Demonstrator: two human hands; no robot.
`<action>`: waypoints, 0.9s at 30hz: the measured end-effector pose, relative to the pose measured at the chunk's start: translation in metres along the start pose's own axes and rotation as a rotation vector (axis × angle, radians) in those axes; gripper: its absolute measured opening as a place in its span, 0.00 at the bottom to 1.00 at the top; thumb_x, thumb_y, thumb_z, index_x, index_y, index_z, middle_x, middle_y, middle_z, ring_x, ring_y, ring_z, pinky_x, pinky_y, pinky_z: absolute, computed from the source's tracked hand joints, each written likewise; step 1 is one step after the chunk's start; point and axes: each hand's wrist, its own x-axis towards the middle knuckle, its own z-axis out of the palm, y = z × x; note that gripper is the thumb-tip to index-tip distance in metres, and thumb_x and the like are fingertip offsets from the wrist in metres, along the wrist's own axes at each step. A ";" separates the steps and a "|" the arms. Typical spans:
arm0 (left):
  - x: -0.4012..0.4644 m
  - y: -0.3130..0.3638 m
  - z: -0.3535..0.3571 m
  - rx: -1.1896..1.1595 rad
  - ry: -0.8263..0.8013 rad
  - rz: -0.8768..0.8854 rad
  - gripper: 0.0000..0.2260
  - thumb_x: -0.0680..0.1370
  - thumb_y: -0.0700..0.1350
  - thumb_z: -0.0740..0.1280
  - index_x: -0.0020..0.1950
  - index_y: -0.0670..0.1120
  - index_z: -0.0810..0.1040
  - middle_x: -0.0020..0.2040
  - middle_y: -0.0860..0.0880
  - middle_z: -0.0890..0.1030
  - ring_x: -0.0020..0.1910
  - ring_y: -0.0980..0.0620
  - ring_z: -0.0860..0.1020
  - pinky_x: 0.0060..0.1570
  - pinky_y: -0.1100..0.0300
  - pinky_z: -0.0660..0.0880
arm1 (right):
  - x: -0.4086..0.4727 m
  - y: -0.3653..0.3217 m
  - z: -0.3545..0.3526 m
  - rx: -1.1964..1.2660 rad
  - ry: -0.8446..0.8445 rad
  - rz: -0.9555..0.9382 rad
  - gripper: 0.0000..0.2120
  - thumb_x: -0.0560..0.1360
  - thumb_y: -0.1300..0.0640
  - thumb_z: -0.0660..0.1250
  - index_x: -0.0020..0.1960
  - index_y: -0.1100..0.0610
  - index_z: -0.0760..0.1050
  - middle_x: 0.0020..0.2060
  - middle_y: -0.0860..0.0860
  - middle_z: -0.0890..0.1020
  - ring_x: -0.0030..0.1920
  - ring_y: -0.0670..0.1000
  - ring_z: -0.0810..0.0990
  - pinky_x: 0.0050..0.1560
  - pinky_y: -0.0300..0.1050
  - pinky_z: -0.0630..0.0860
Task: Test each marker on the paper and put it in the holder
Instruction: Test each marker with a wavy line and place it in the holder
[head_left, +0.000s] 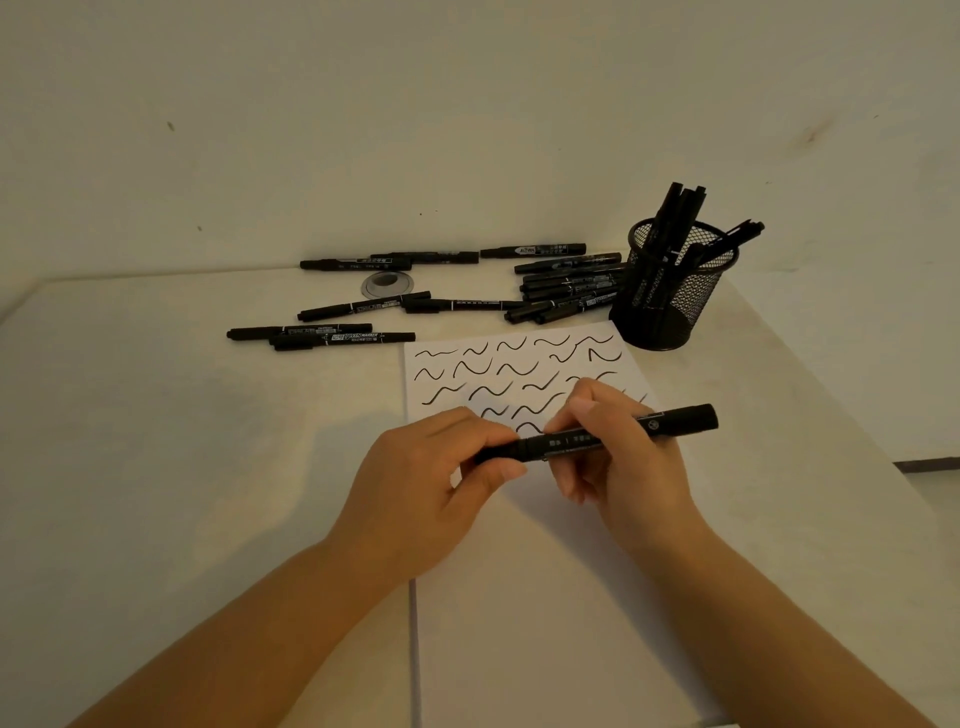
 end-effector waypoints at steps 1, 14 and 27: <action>0.000 0.002 -0.001 0.046 0.003 0.018 0.13 0.75 0.52 0.60 0.47 0.47 0.81 0.35 0.55 0.77 0.33 0.57 0.72 0.32 0.65 0.68 | 0.000 0.001 0.001 0.019 0.011 0.000 0.13 0.69 0.56 0.57 0.27 0.54 0.73 0.17 0.51 0.71 0.19 0.49 0.66 0.22 0.35 0.63; -0.001 0.016 -0.001 -0.030 -0.114 -0.008 0.15 0.76 0.52 0.56 0.46 0.46 0.79 0.31 0.59 0.69 0.31 0.57 0.68 0.29 0.68 0.63 | -0.004 0.008 0.004 0.111 0.055 -0.071 0.14 0.68 0.59 0.55 0.24 0.56 0.67 0.15 0.52 0.66 0.17 0.49 0.61 0.23 0.37 0.59; -0.001 0.004 -0.004 -0.501 -0.390 -0.329 0.08 0.76 0.51 0.61 0.42 0.59 0.79 0.28 0.59 0.75 0.27 0.62 0.71 0.34 0.70 0.68 | -0.005 0.008 0.006 -0.018 -0.022 -0.152 0.16 0.66 0.53 0.57 0.26 0.63 0.67 0.18 0.47 0.69 0.19 0.49 0.64 0.22 0.36 0.61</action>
